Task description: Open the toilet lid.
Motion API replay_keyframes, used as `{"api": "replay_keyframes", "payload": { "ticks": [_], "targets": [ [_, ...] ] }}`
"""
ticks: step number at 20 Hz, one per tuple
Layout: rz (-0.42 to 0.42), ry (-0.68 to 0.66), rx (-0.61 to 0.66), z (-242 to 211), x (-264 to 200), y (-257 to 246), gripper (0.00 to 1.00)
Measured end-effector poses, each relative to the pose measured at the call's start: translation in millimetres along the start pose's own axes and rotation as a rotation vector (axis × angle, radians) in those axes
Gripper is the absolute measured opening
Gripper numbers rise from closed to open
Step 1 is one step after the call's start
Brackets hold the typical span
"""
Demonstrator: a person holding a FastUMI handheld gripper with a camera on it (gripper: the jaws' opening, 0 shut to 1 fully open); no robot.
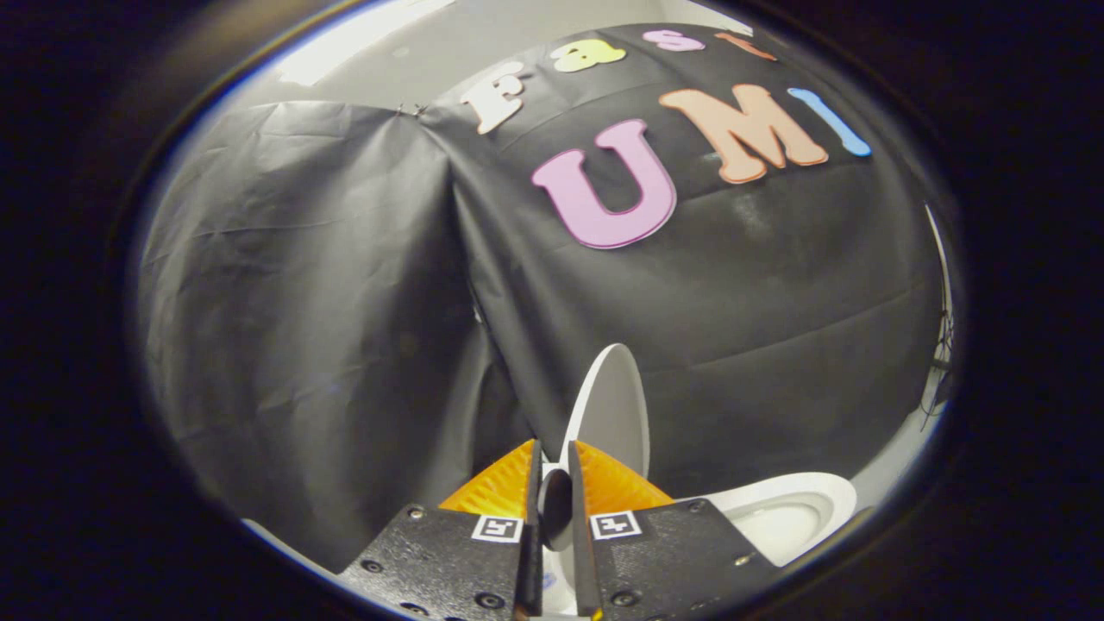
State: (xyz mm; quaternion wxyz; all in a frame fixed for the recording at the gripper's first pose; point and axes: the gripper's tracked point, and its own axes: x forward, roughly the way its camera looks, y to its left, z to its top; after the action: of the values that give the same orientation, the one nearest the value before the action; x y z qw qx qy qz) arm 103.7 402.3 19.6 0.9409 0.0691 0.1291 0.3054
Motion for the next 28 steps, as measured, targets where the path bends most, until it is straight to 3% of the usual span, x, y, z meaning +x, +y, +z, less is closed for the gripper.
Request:
{"api": "replay_keyframes", "payload": {
  "ticks": [14, 23, 28],
  "targets": [
    [0.199, 0.122, -0.128, -44, 56, 107, 0.18],
    [0.223, 0.121, -0.168, -47, 65, 116, 0.22],
    [0.248, 0.061, -0.133, -47, 51, 115, 0.39]
  ]
}}
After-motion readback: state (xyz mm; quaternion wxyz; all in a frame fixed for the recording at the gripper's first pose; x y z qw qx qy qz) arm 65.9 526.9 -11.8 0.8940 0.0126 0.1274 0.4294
